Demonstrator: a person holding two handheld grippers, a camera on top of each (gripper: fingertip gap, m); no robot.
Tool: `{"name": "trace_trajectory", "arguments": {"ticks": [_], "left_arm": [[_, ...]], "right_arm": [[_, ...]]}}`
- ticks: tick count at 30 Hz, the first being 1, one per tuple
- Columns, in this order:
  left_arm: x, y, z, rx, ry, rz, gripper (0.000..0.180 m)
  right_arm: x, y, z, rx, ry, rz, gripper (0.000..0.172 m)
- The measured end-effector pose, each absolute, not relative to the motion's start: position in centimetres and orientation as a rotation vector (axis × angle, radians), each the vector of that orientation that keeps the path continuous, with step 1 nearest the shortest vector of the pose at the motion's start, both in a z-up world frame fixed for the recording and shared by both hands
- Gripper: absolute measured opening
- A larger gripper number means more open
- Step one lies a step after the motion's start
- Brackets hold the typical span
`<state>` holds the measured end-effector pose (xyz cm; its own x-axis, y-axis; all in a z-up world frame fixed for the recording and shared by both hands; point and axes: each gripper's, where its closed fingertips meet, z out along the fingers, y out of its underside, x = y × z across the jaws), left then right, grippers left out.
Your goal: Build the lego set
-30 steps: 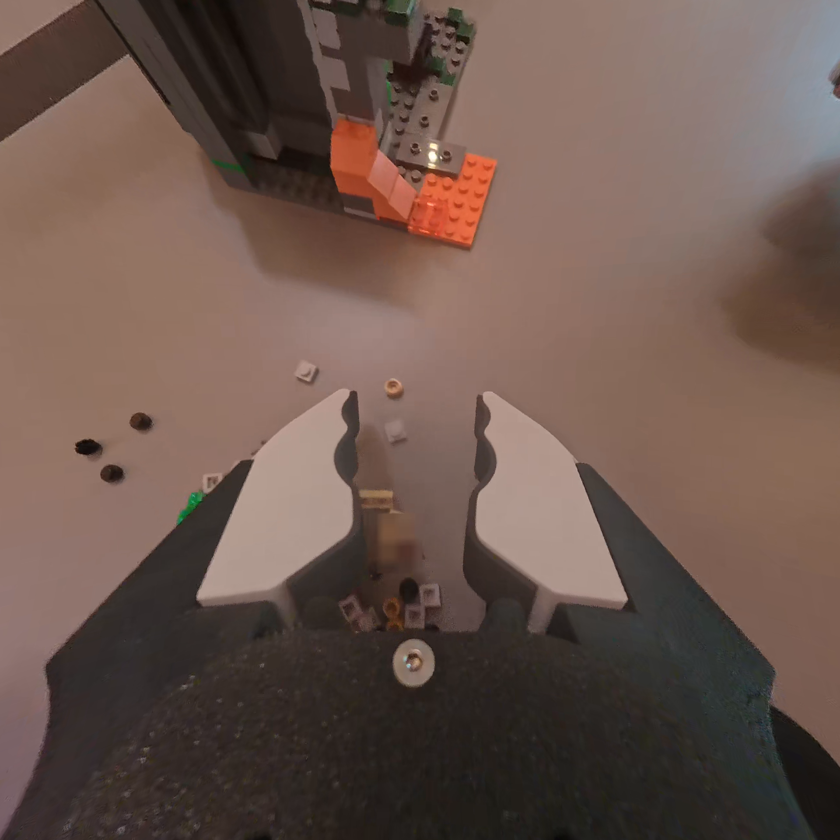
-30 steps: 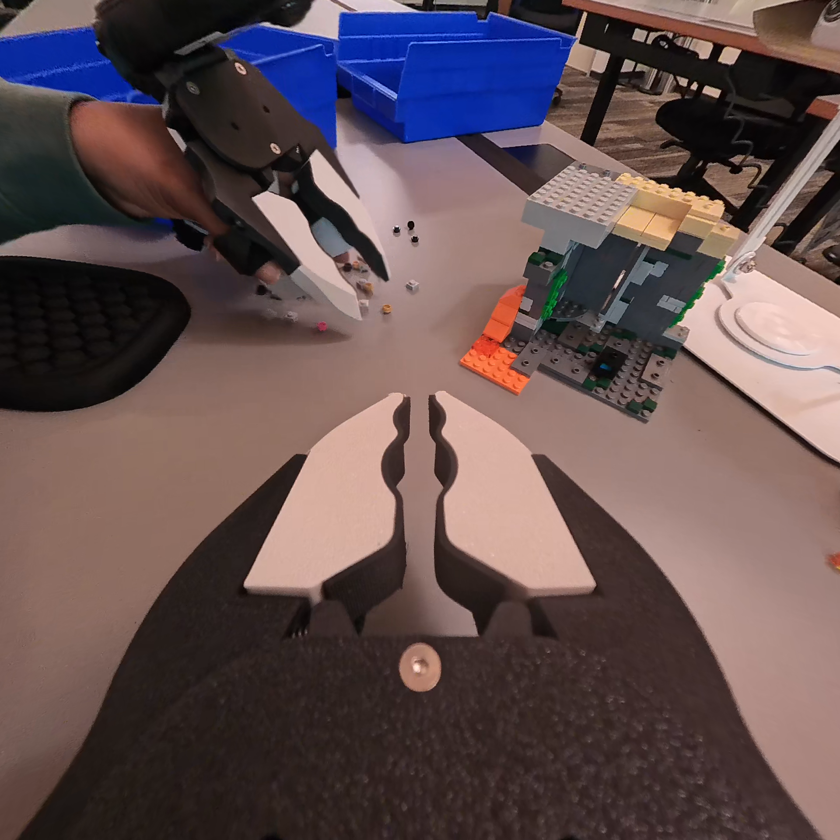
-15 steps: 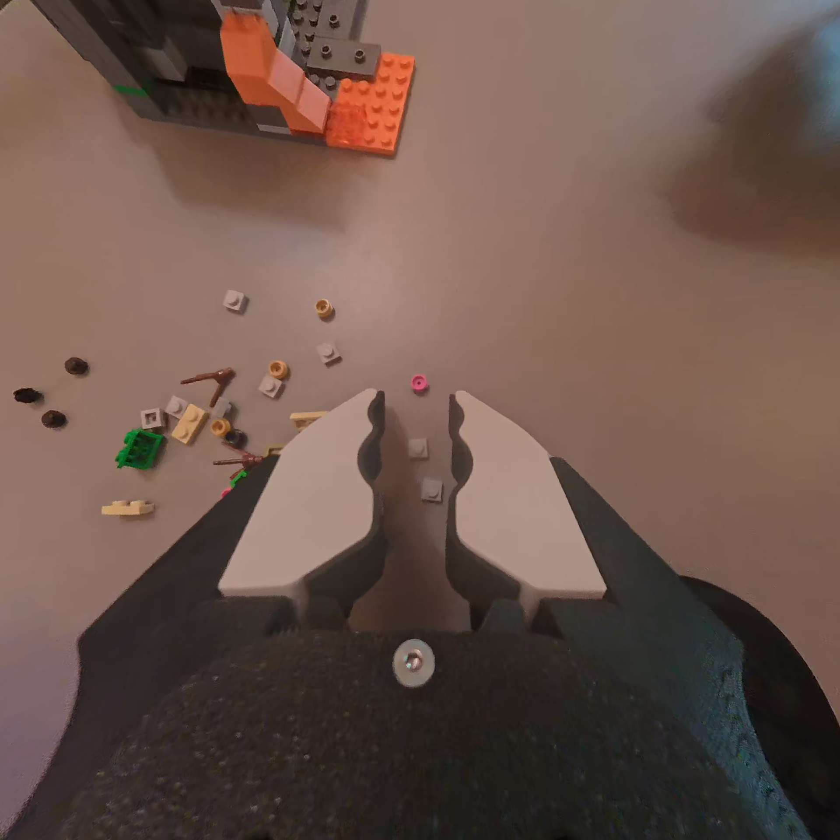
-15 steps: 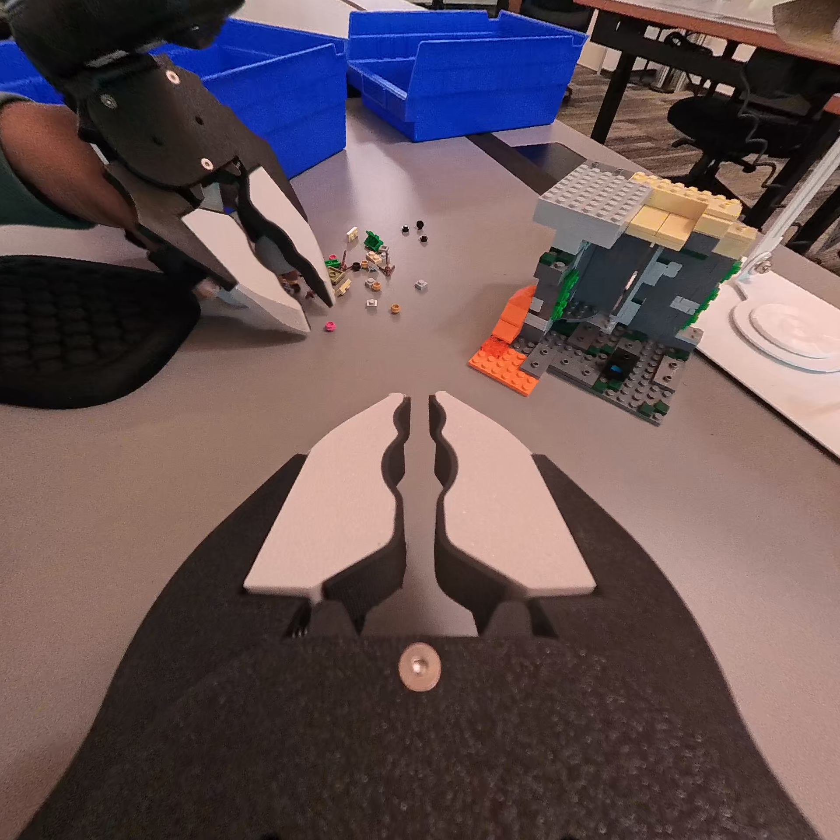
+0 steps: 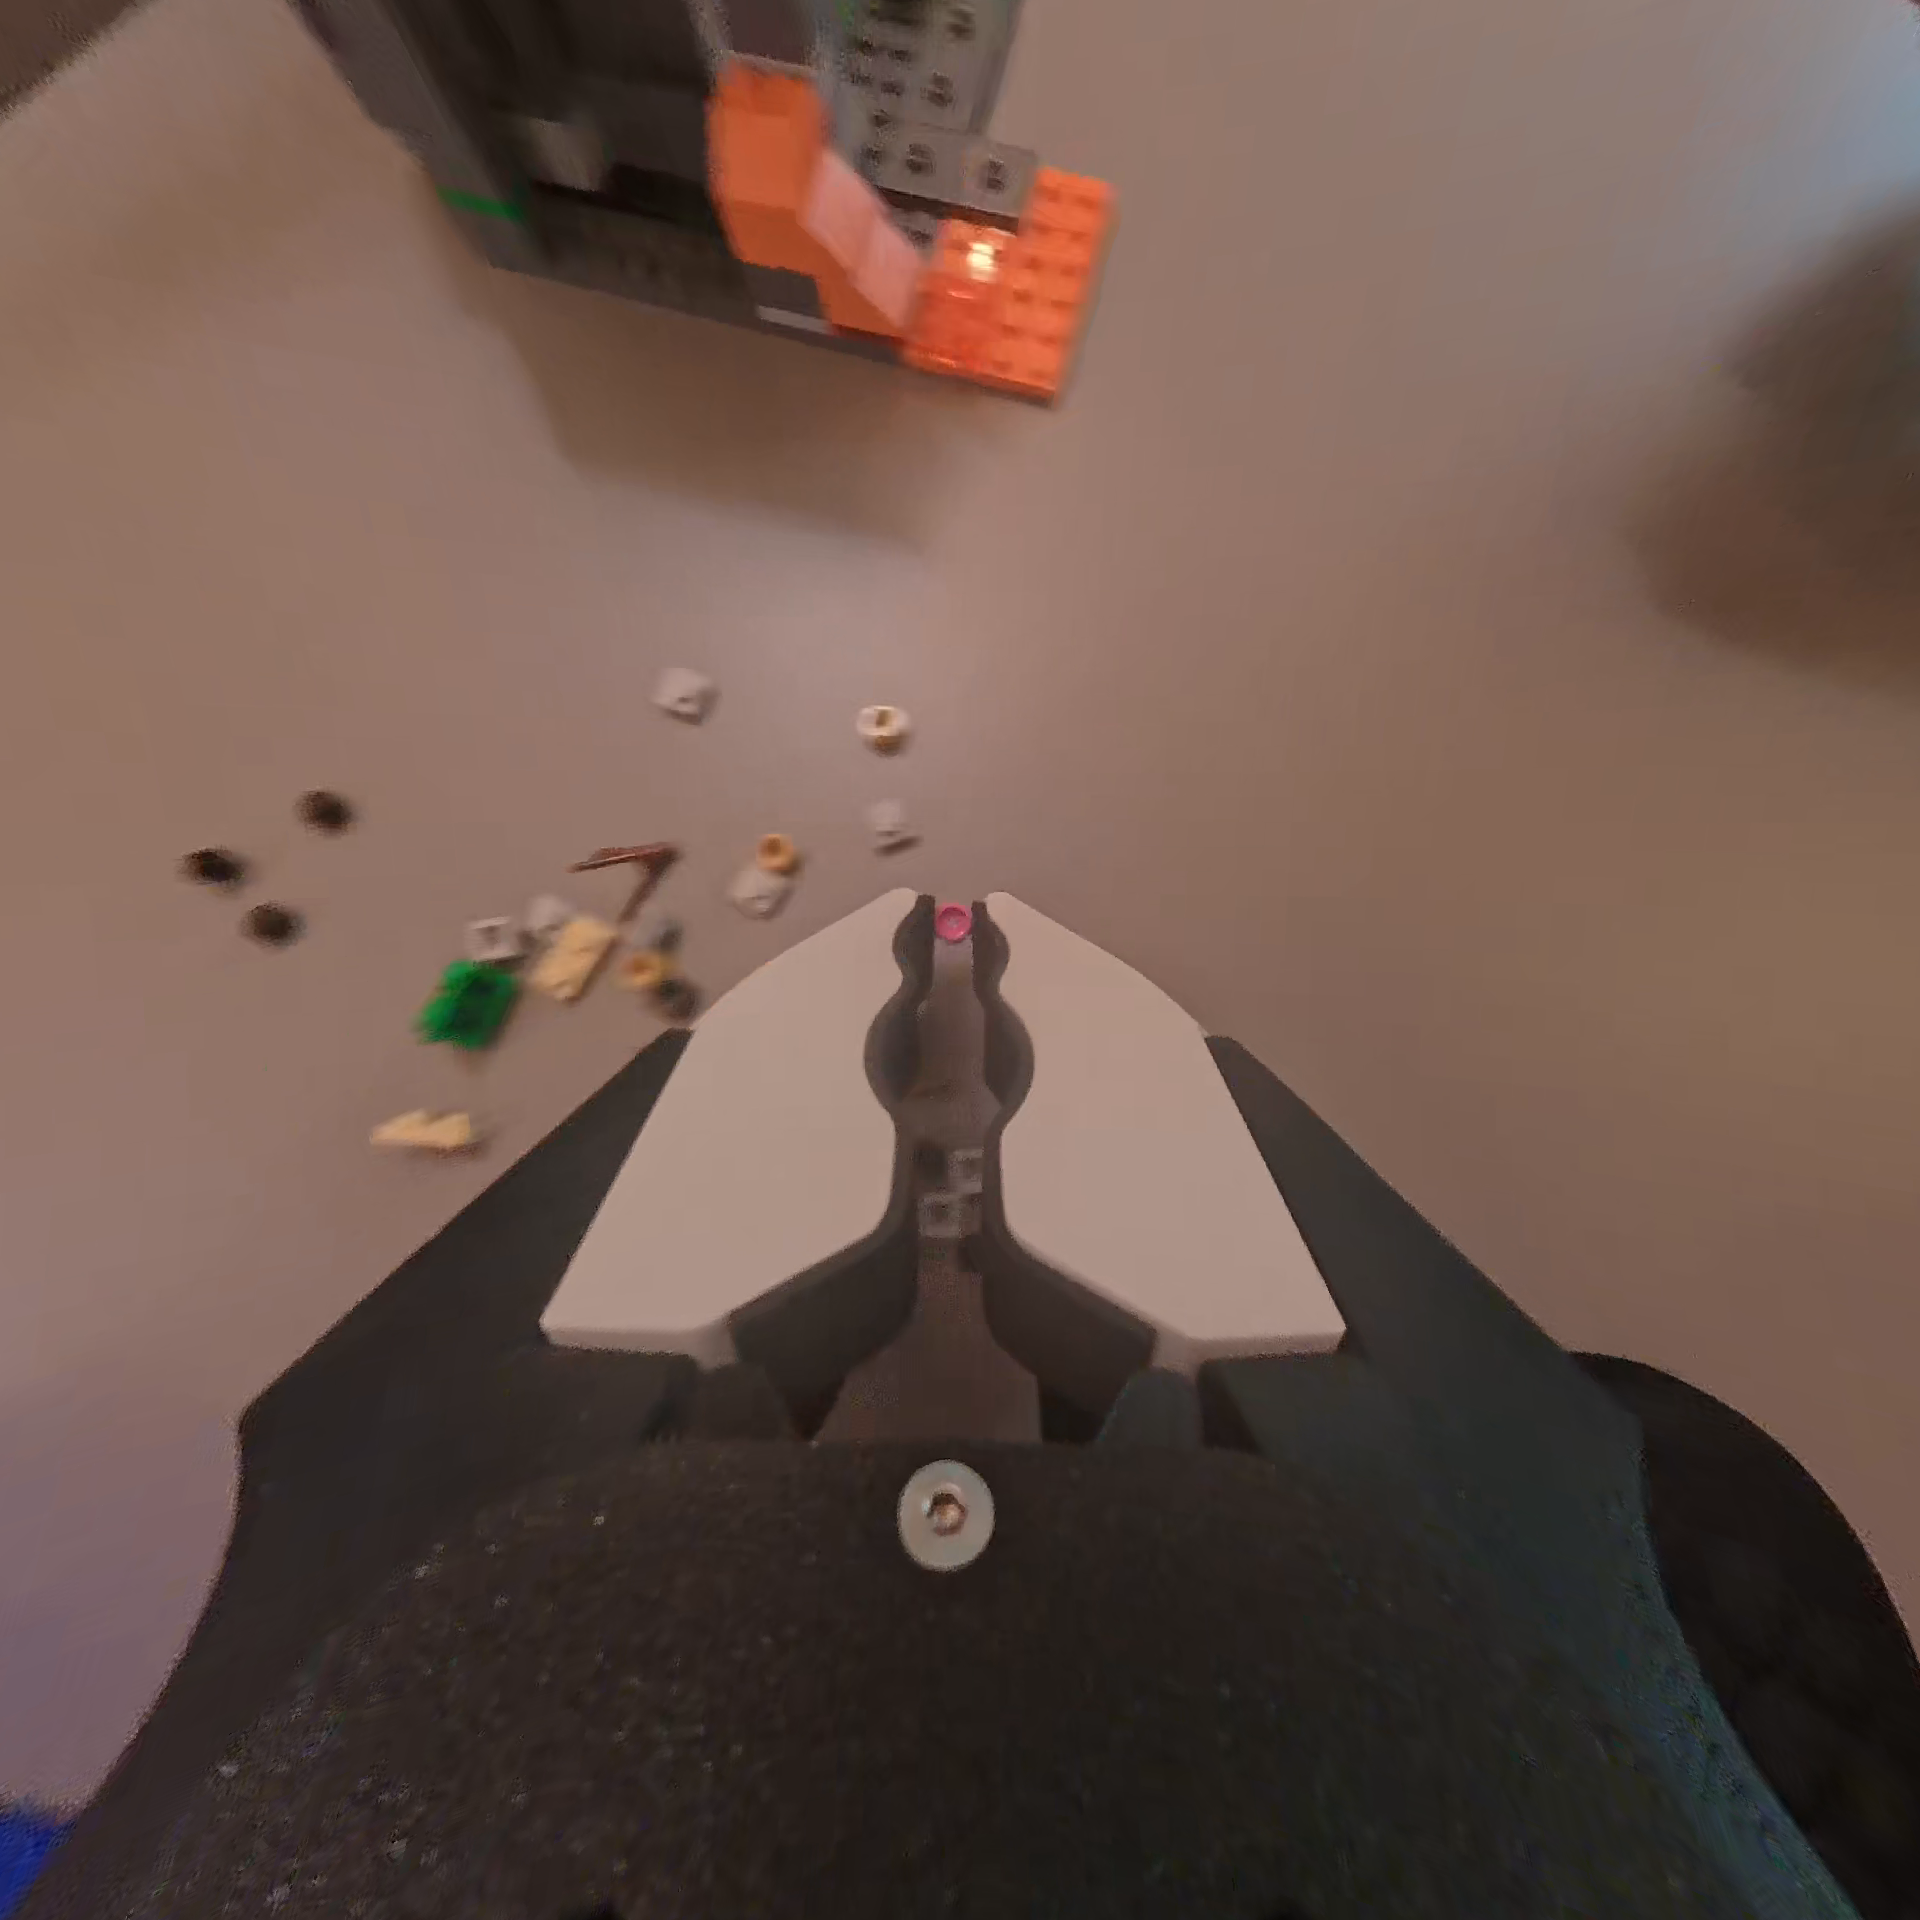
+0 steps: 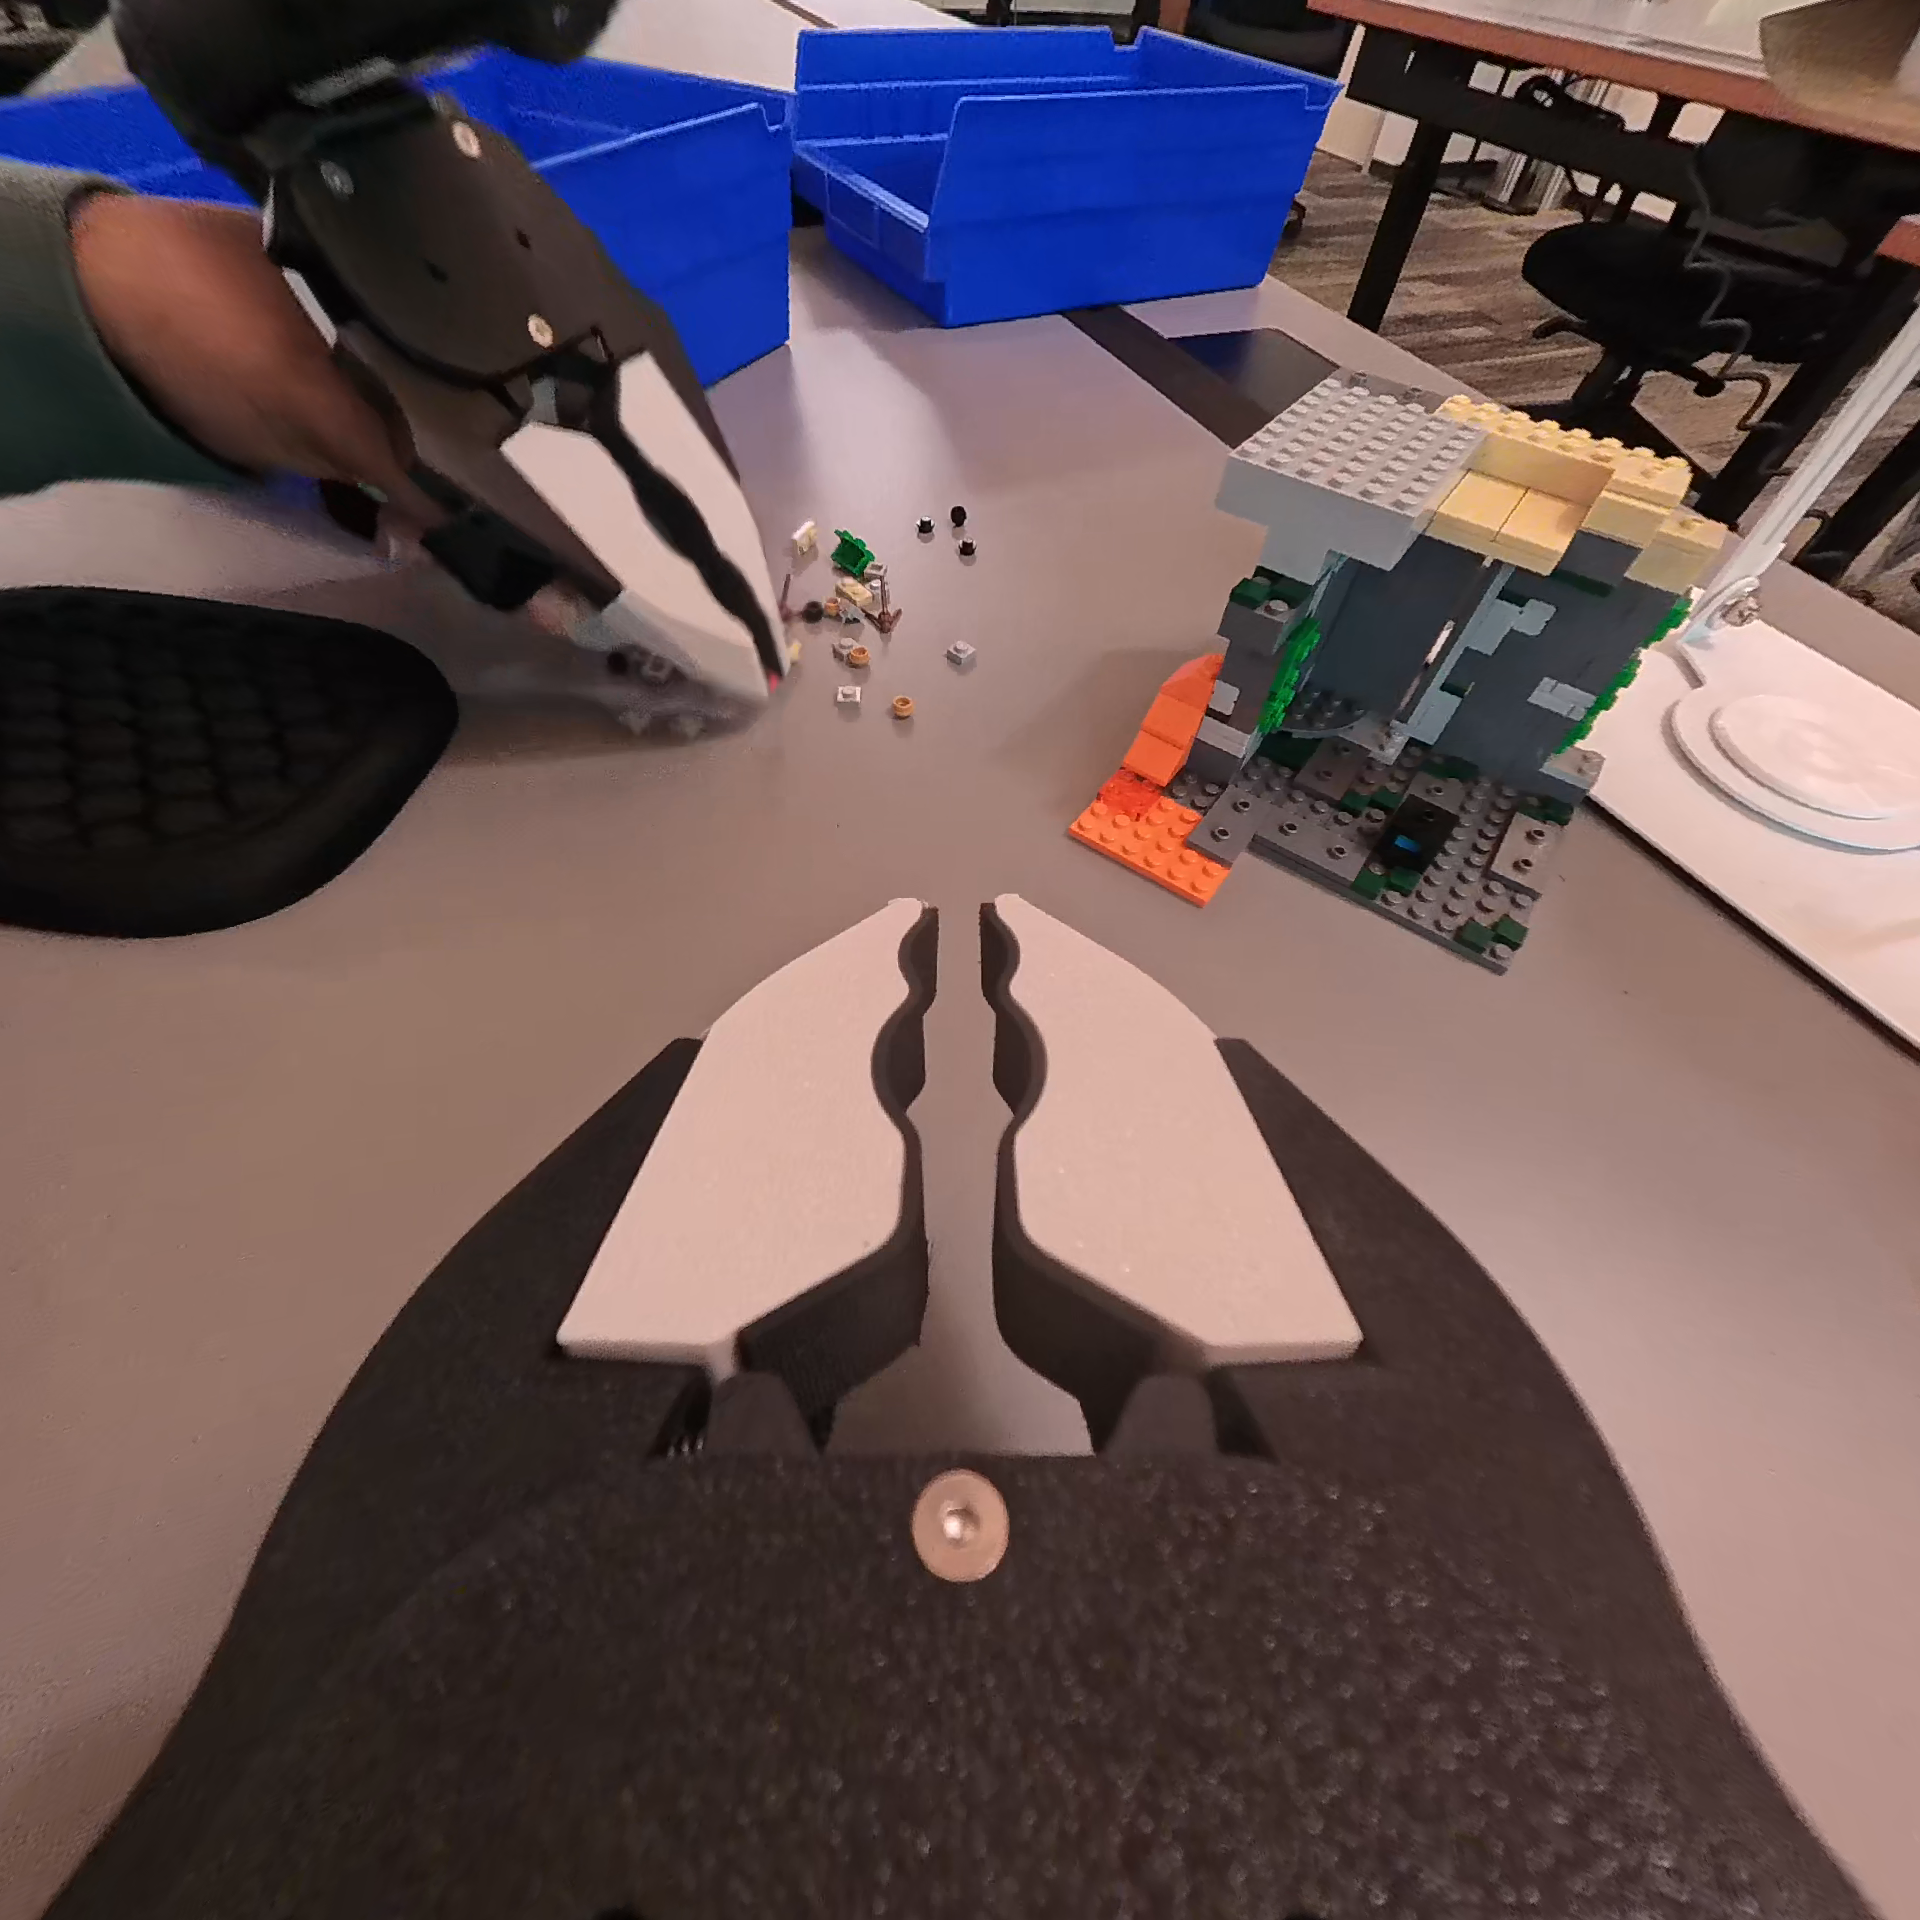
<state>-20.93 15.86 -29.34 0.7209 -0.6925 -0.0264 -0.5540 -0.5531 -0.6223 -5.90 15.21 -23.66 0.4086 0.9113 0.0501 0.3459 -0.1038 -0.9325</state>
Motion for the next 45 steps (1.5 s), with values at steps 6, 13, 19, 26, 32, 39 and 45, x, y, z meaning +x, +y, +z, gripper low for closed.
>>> {"name": "trace_trajectory", "arguments": {"ticks": [6,13,19,26,32,39,45], "left_arm": [[-26.4,19.0,-28.1,-2.389,0.726,-0.084,0.017],[-24.4,16.8,-28.7,-2.368,0.782,-0.235,0.021],[-23.0,14.4,-29.7,-2.351,0.887,-0.28,0.026],[-21.0,12.4,-30.3,-2.321,1.005,-0.35,0.022],[-20.7,12.8,-30.9,-2.342,0.996,-0.382,0.008],[-24.0,15.8,-29.7,-2.361,0.838,-0.213,0.008],[-25.5,16.9,-29.7,-2.389,0.746,-0.152,0.023]], "right_arm": [[-6.0,15.1,-23.7,-1.66,-1.126,0.703,0.007],[-6.0,15.1,-23.6,-1.661,-1.123,0.705,0.007],[-6.1,14.9,-23.8,-1.661,-1.132,0.709,0.007],[-6.1,15.0,-23.7,-1.66,-1.132,0.707,0.007],[-6.1,15.0,-23.6,-1.658,-1.131,0.702,0.007],[-6.1,15.0,-23.6,-1.656,-1.132,0.7,0.007],[-6.0,15.0,-23.6,-1.656,-1.129,0.698,0.007]]}}
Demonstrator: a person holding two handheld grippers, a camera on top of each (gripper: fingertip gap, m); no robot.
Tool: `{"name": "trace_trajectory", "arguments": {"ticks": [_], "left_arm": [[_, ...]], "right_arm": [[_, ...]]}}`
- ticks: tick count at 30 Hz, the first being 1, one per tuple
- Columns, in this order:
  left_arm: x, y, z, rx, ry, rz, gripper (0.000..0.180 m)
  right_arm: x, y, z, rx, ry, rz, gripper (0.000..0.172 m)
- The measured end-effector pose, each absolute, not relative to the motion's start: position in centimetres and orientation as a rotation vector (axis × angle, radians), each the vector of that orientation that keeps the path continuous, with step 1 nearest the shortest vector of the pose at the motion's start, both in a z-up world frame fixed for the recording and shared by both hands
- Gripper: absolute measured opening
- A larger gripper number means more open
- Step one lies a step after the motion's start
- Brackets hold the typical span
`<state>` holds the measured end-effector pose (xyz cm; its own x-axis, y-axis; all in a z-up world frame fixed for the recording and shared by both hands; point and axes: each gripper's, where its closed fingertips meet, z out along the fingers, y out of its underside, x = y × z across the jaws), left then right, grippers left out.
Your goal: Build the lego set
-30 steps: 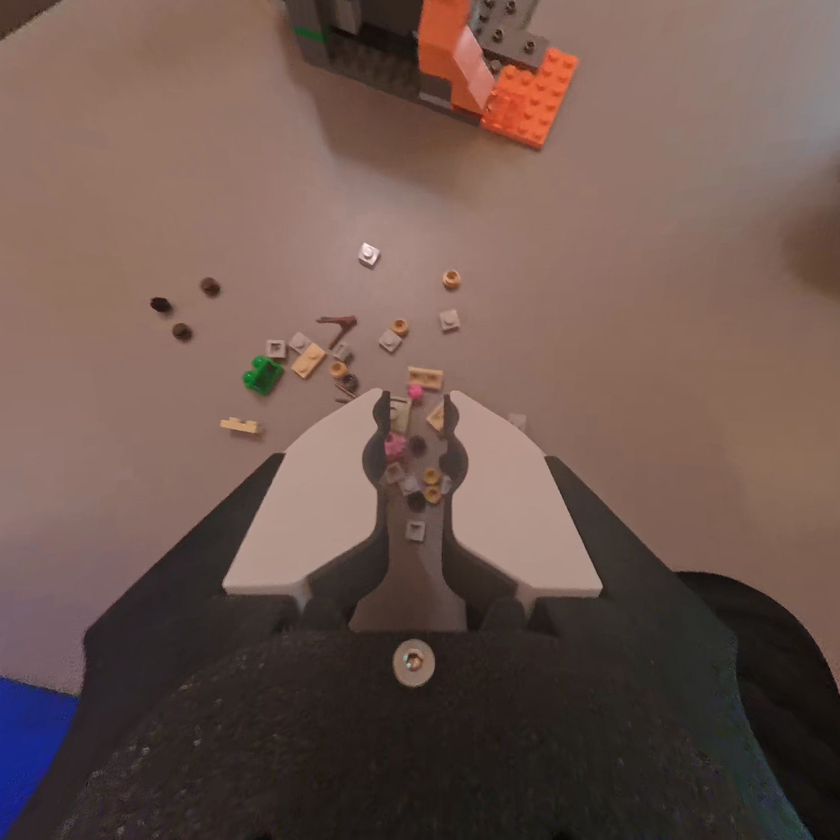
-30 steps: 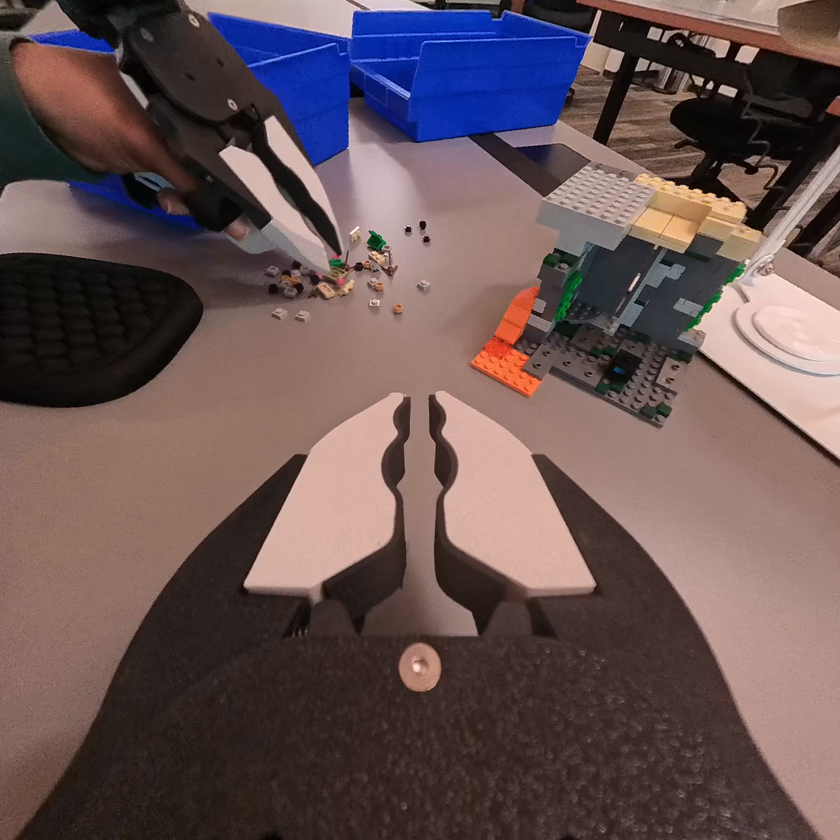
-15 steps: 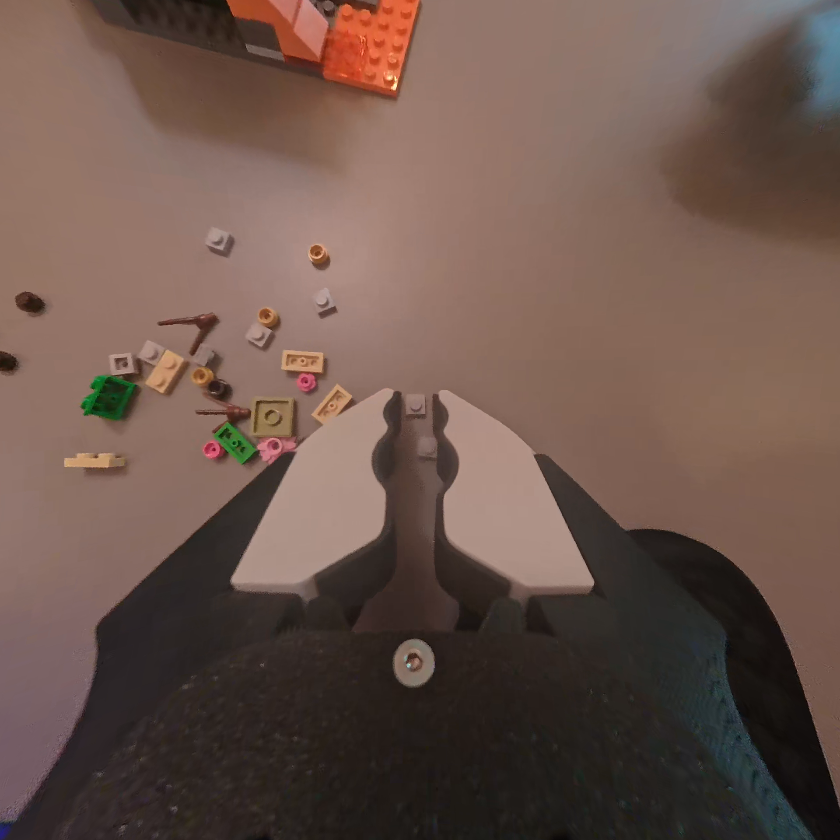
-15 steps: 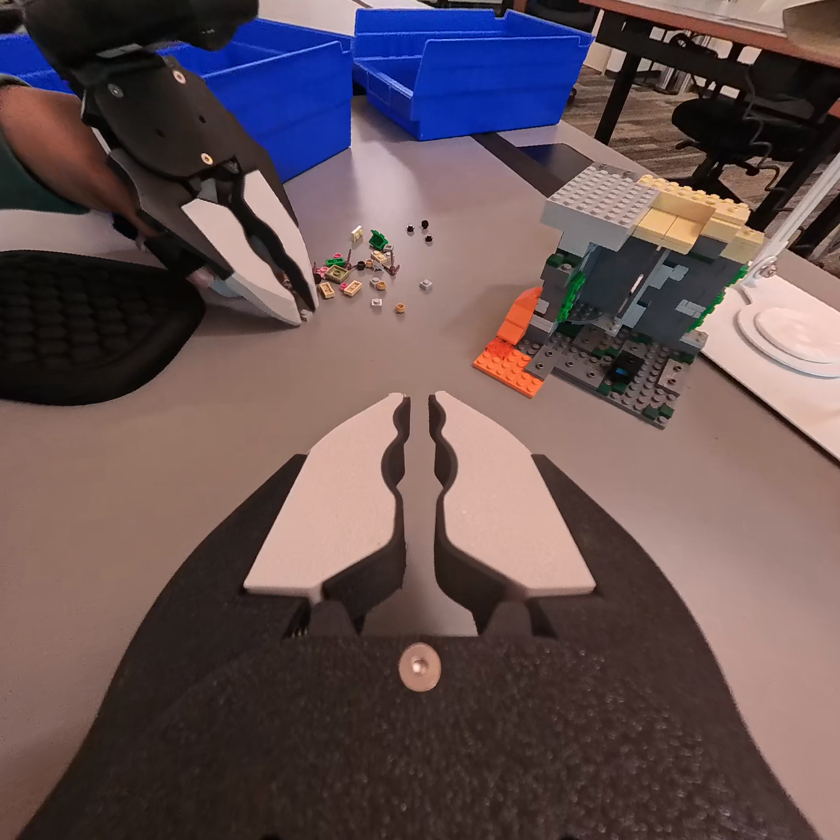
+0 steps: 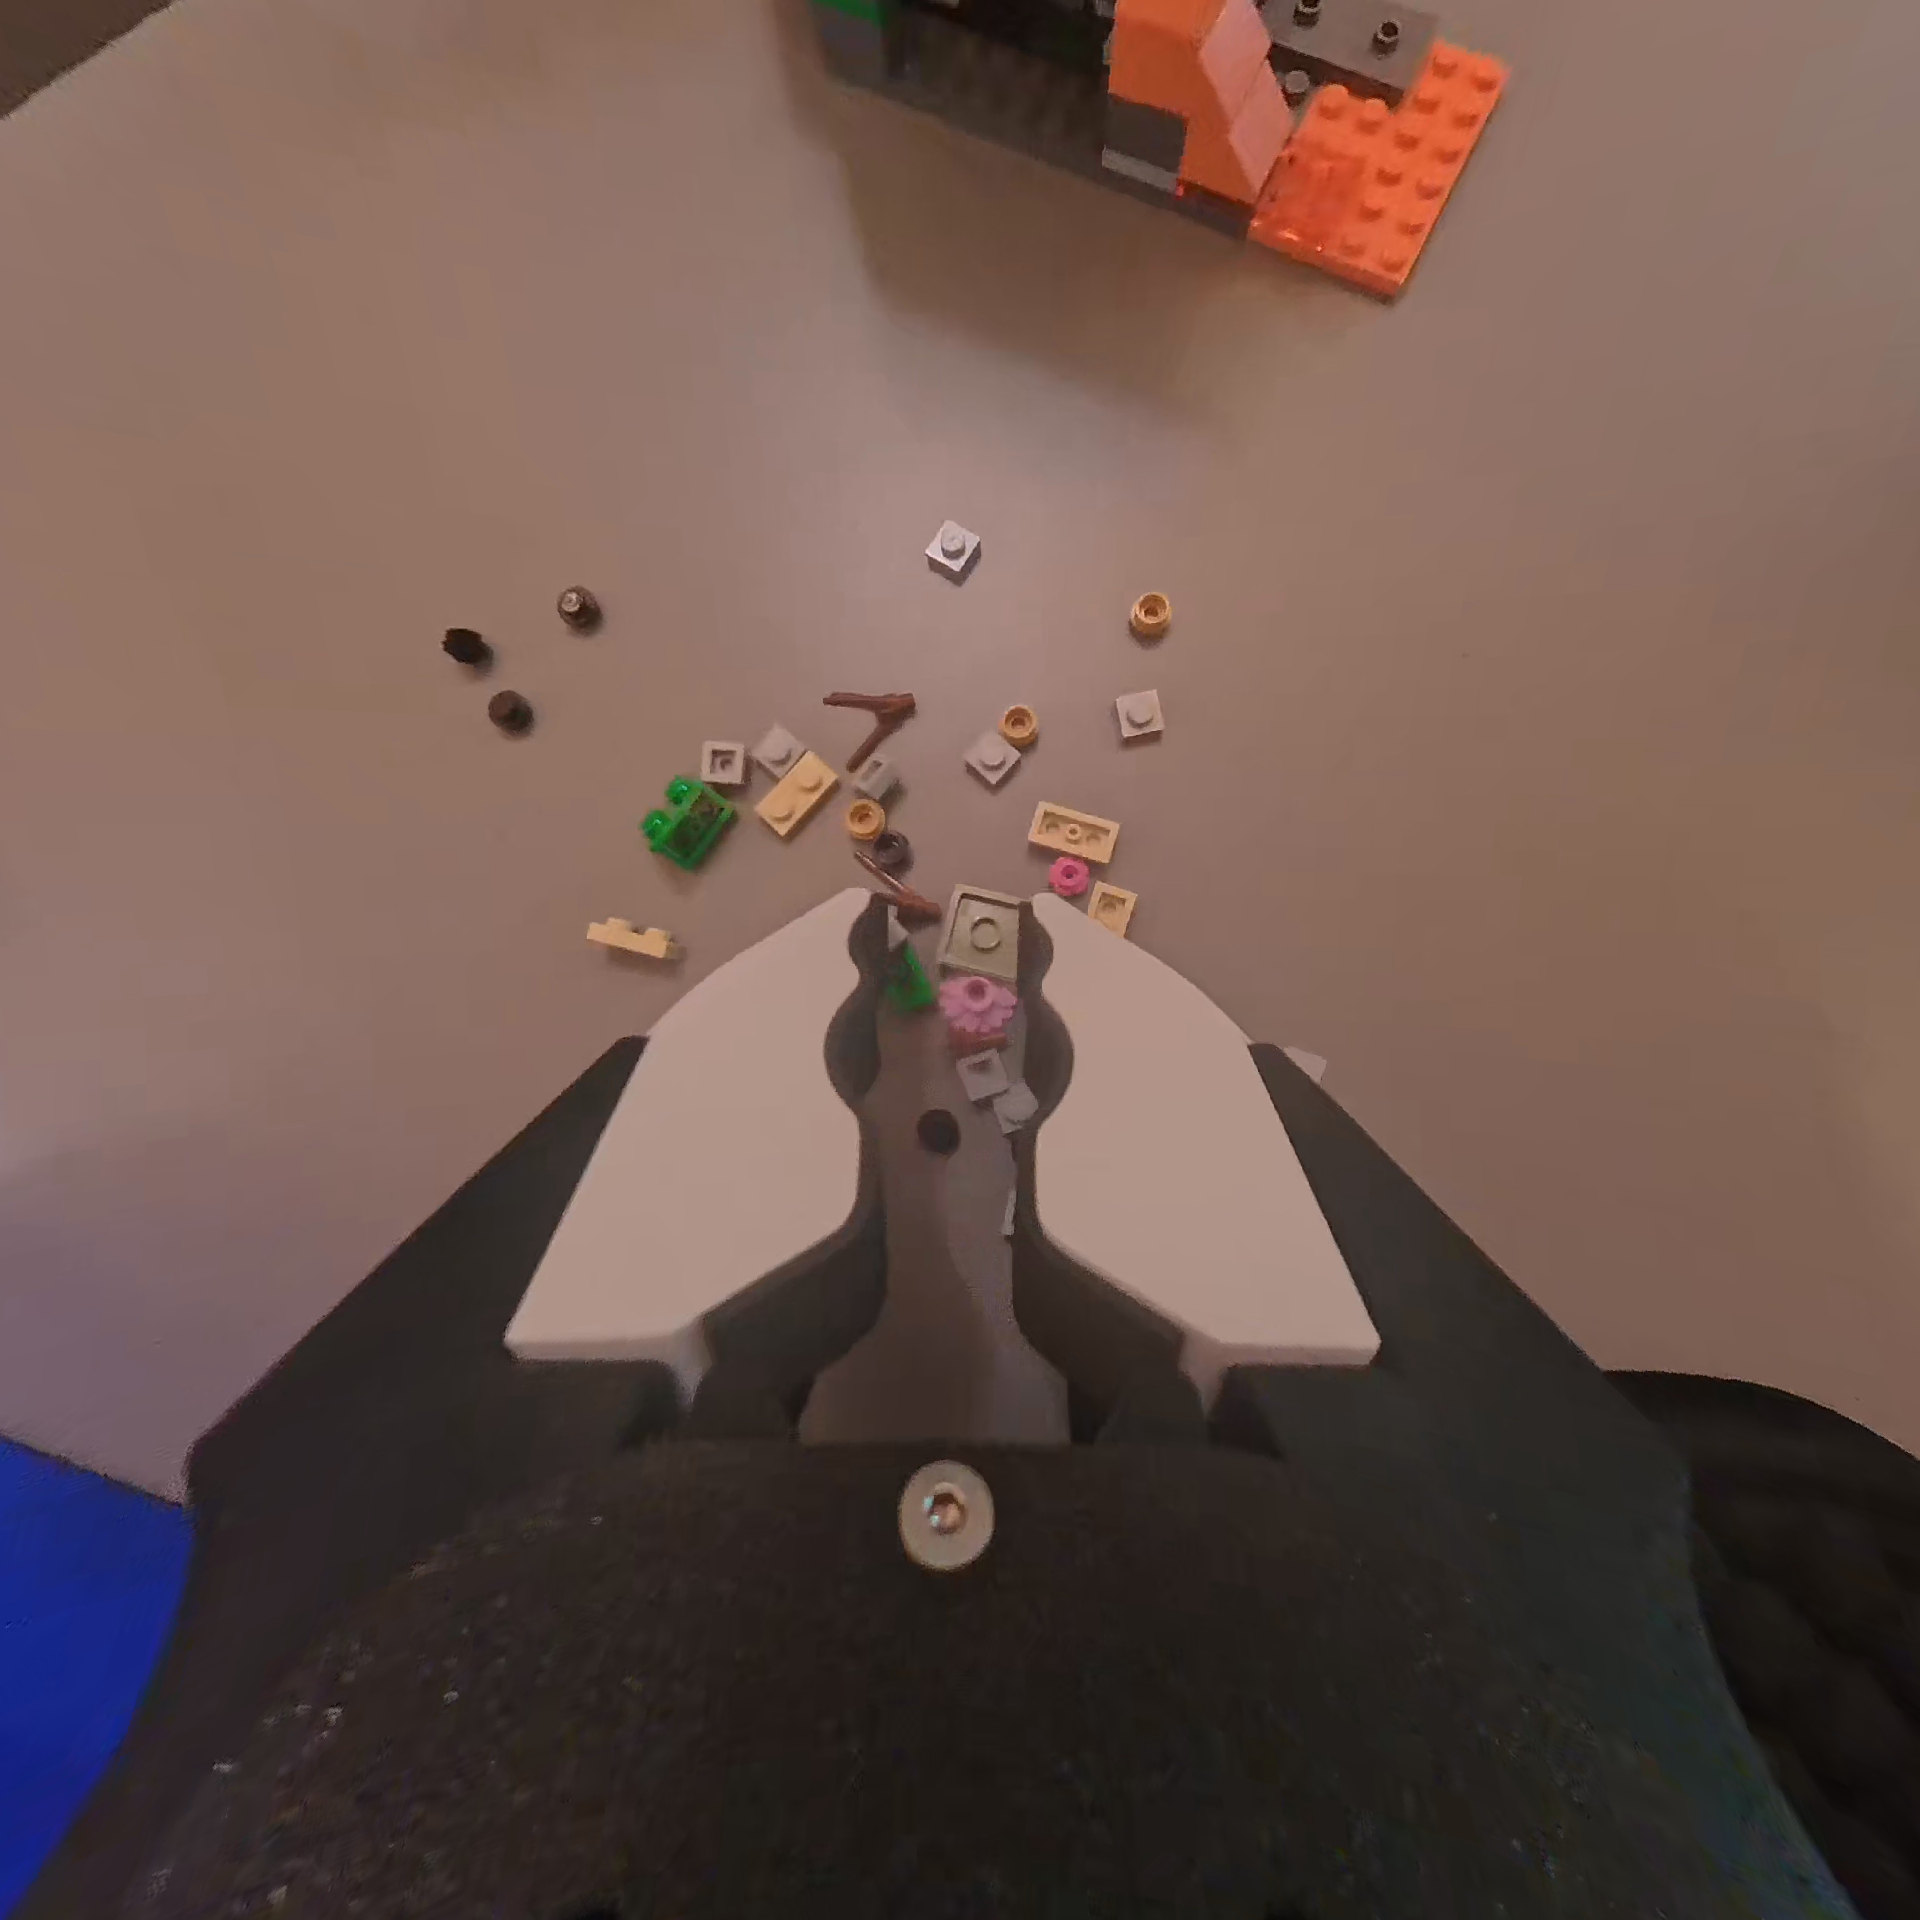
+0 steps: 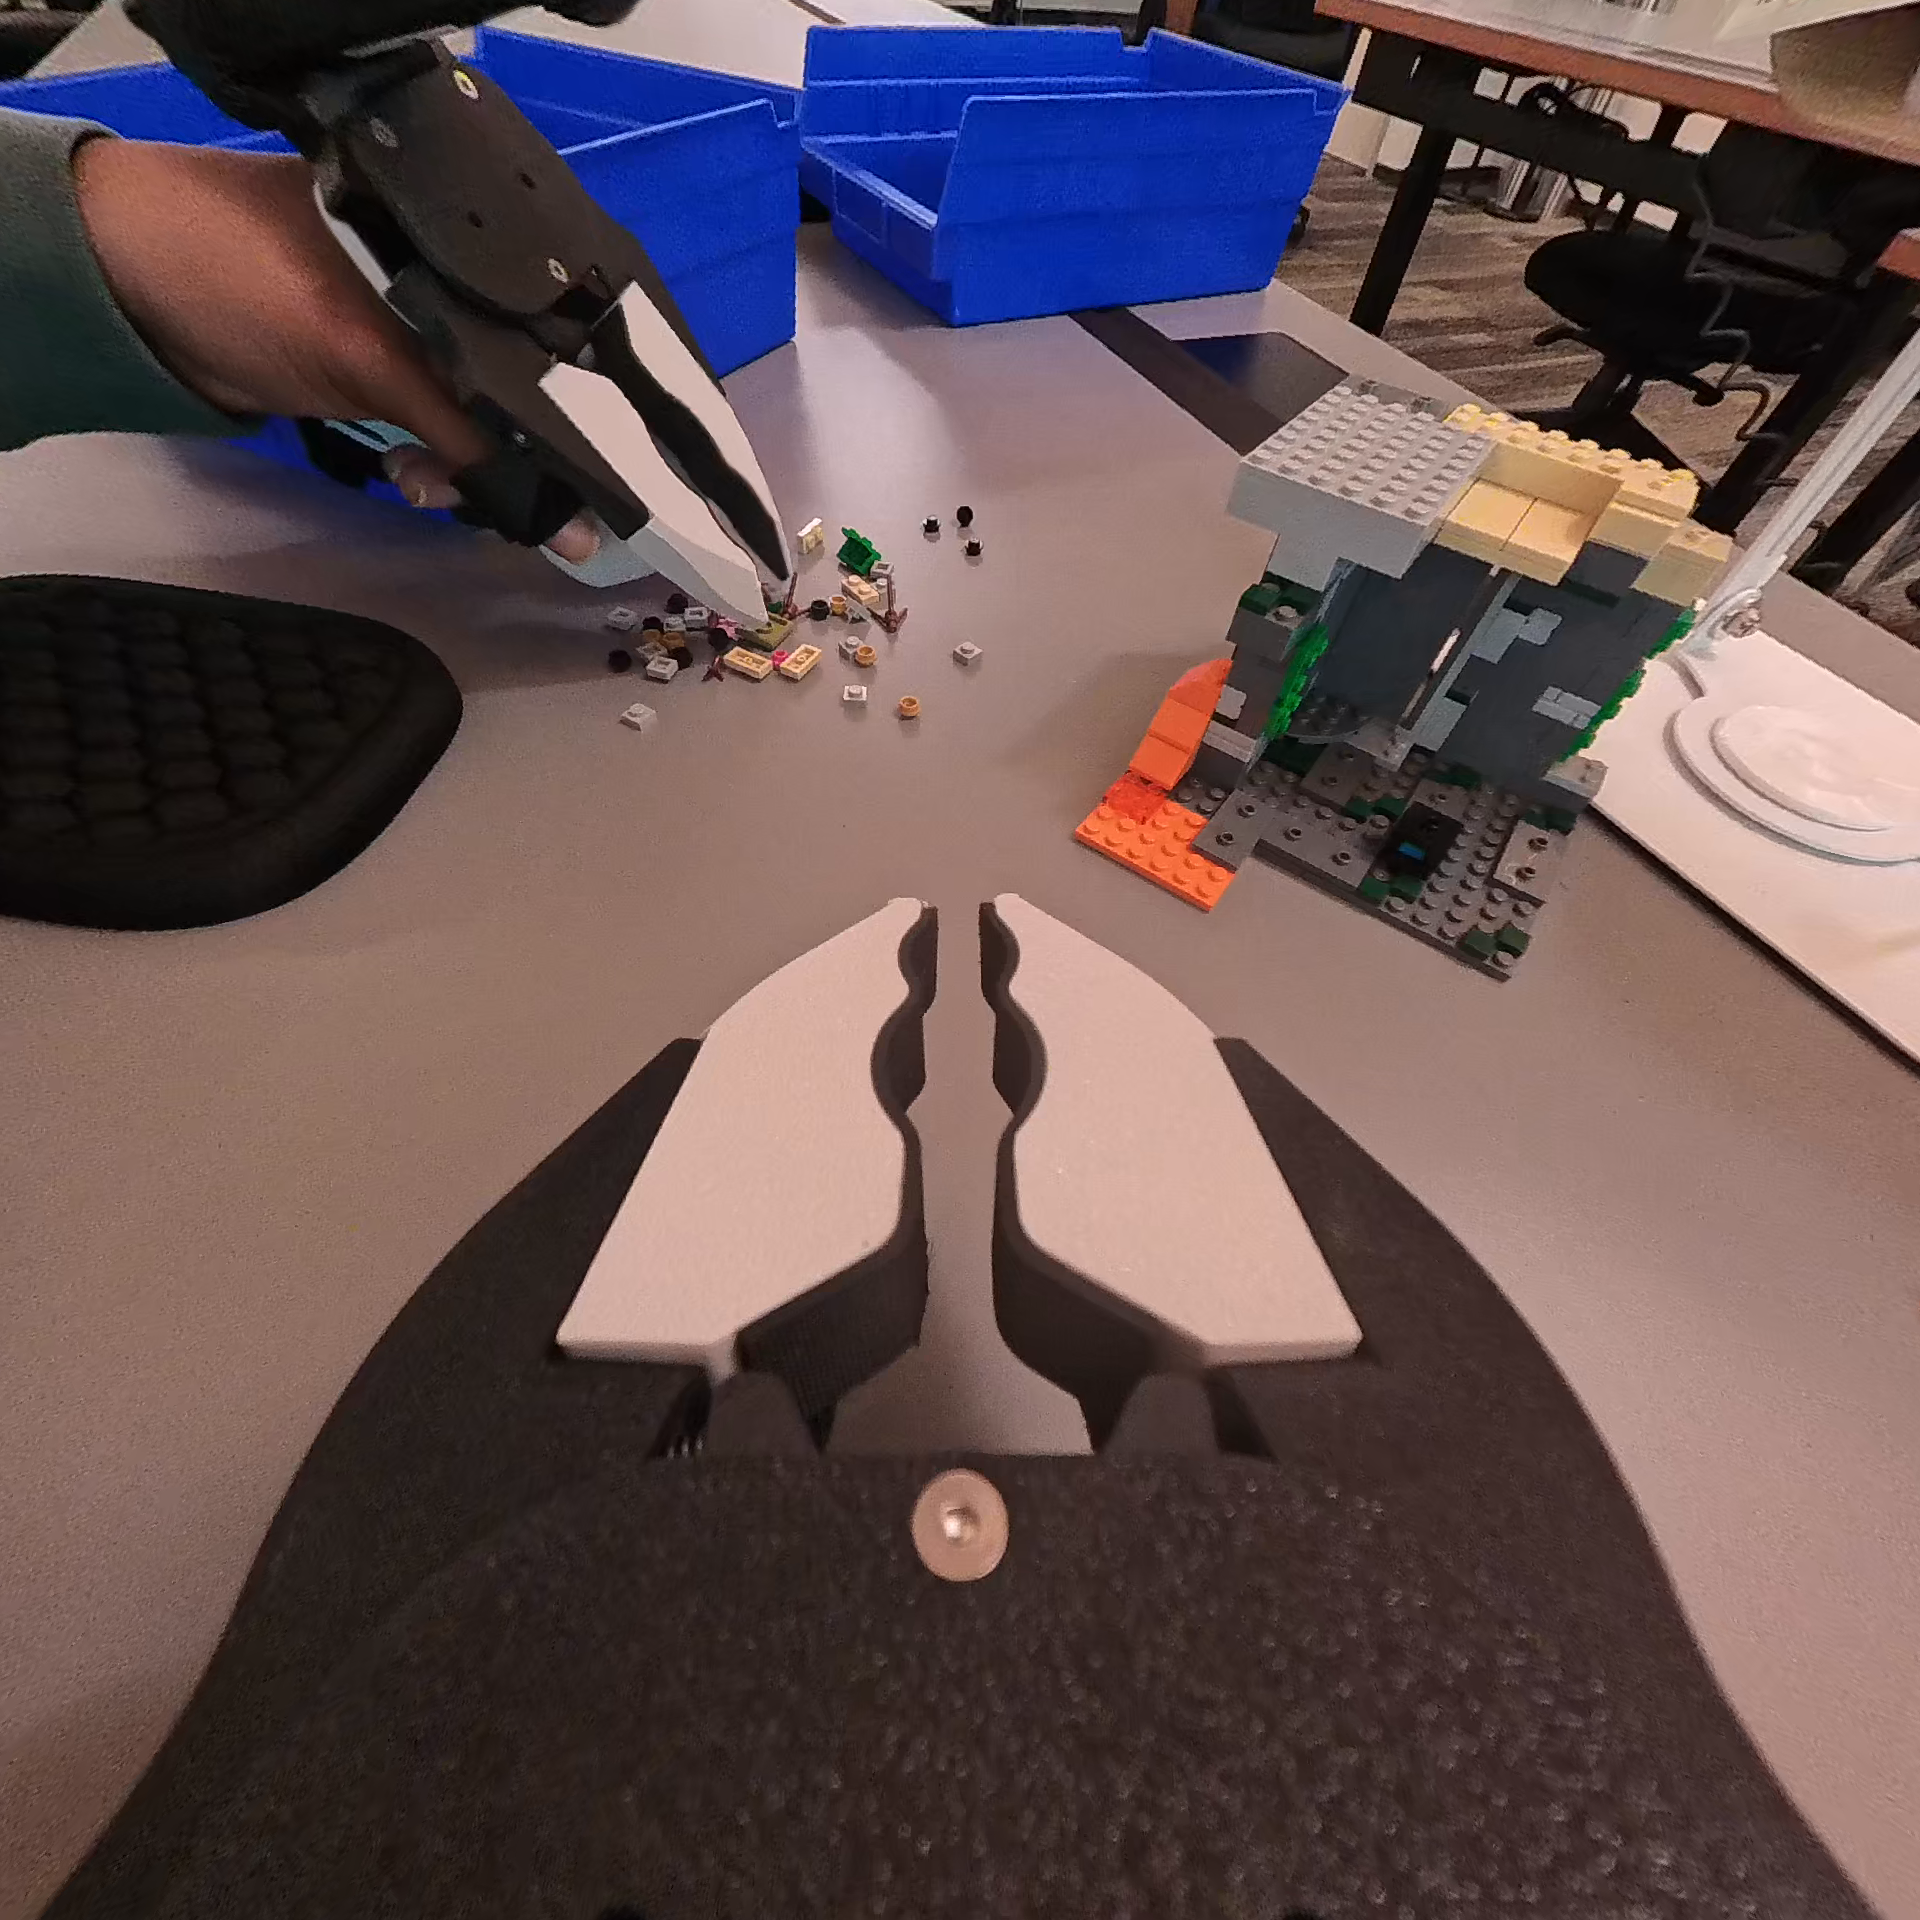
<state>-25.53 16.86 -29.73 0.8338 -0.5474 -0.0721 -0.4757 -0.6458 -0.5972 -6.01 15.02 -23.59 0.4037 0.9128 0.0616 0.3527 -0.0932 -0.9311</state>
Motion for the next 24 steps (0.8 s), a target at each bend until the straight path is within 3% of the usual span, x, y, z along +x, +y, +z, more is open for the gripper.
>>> {"name": "trace_trajectory", "arguments": {"ticks": [12,24], "left_arm": [[-21.7,11.2,-29.6,-2.345,1.02,-0.344,0.016],[-22.7,12.3,-30.3,-2.384,0.987,-0.26,0.008]], "right_arm": [[-6.1,14.9,-23.7,-1.656,-1.135,0.702,0.007],[-6.1,14.9,-23.6,-1.654,-1.135,0.7,0.007]]}}
